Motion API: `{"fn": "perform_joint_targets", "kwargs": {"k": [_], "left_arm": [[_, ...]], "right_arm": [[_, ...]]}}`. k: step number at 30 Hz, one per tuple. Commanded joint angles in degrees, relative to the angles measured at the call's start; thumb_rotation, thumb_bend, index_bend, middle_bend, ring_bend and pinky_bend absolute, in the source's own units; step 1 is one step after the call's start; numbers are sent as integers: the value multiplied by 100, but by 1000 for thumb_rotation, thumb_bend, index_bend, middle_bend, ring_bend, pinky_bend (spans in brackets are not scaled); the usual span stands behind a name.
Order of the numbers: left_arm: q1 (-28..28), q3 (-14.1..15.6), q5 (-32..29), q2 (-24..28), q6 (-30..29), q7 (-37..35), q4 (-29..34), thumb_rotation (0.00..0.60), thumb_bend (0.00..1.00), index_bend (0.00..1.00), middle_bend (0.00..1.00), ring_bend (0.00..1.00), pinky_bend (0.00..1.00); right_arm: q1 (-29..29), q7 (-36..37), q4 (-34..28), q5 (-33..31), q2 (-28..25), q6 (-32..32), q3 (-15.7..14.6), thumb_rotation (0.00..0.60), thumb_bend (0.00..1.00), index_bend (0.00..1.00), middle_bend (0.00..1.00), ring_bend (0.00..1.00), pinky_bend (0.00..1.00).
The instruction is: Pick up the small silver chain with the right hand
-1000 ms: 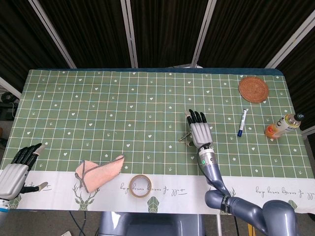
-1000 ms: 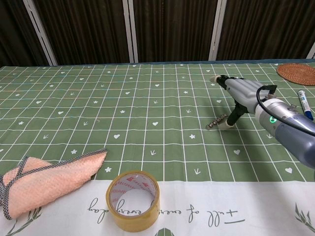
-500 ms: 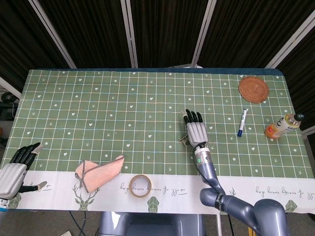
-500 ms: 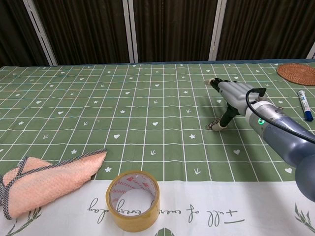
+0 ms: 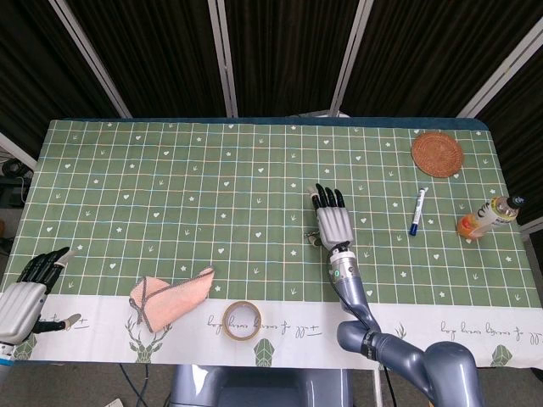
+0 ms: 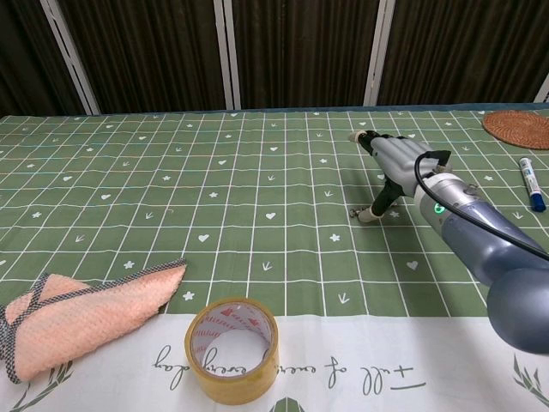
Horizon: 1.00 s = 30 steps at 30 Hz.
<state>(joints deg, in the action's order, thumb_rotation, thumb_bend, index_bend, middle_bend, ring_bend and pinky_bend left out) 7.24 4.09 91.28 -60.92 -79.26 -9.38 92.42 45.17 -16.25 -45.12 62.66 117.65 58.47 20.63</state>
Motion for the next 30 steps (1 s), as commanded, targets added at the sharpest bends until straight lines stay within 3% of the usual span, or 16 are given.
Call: {"fn": "perform_joint_targets", "kwargs": {"k": [1, 9, 18, 24, 30], "left_arm": [[-1, 0, -2, 0, 0, 0, 2, 600, 54, 0, 0, 0, 0], [1, -5, -18, 3, 14, -17, 1, 600, 54, 0, 0, 0, 0], [-10, 2, 23, -23, -19, 73, -18, 600, 68, 0, 0, 0, 0], [-1, -4, 37, -78, -13, 214, -13, 600, 67, 0, 0, 0, 0], [-1, -23, 8, -113, -13, 285, -28, 600, 65, 0, 0, 0, 0]], "right_arm": [[19, 24, 51, -11, 39, 1, 31, 600, 50, 4, 0, 0, 0], [-40, 47, -134, 117, -106, 181, 15, 600, 50, 21, 0, 0, 0], [-247, -74, -660, 337, -675, 271, -190, 600, 64, 312, 51, 0, 0], [-375, -72, -916, 444, -1083, 86, -401, 600, 86, 378, 74, 0, 0], [-455, 33, -860, 484, -1129, -22, -546, 600, 89, 410, 78, 0, 0]]}}
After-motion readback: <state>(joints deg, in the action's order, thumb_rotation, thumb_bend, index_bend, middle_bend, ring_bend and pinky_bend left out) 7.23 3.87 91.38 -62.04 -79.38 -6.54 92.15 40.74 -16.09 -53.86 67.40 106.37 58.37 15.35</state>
